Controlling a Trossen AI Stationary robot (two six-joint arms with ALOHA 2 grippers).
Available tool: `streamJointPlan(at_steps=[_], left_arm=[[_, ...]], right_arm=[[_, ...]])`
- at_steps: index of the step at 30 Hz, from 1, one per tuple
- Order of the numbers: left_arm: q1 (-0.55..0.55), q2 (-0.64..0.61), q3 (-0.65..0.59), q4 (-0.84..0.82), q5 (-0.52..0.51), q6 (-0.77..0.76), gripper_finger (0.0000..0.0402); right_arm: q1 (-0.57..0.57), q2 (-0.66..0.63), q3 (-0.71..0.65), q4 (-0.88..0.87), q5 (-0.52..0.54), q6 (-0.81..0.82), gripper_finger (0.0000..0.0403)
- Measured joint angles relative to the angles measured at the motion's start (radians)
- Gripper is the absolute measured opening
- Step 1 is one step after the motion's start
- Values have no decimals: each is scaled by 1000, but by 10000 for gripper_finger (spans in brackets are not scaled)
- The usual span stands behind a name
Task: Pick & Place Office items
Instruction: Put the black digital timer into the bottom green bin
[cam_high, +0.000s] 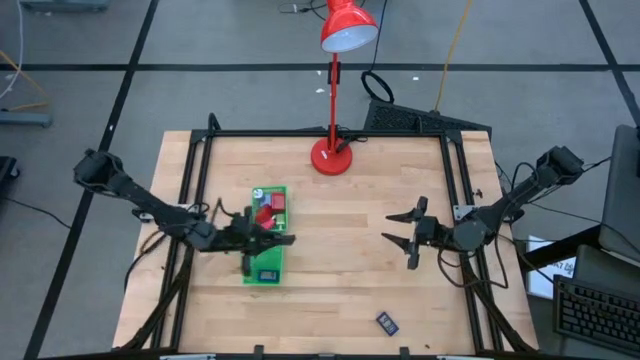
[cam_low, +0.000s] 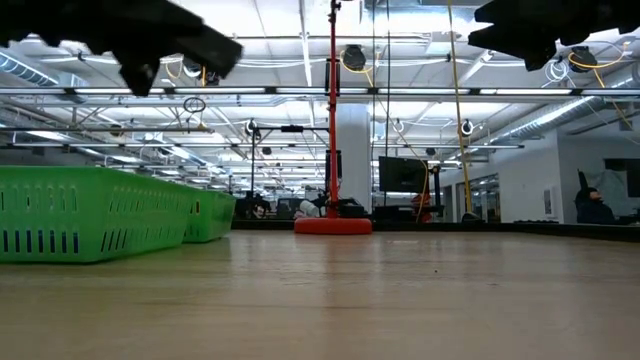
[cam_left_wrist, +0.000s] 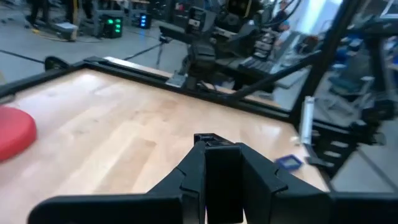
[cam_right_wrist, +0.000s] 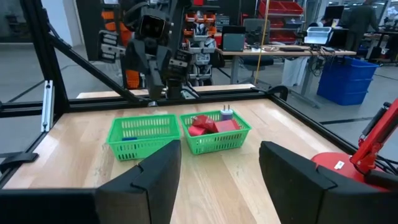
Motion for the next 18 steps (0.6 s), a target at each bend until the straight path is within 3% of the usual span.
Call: streamJointPlan(at_steps=[7, 18], left_arm=[[-87, -127, -163, 11, -6, -105, 62], [-108, -134, -247, 11, -53, -224, 62]], right_arm=[[-1, 0, -1, 0, 0, 0, 205], [-1, 2, -1, -8, 0, 3, 203]])
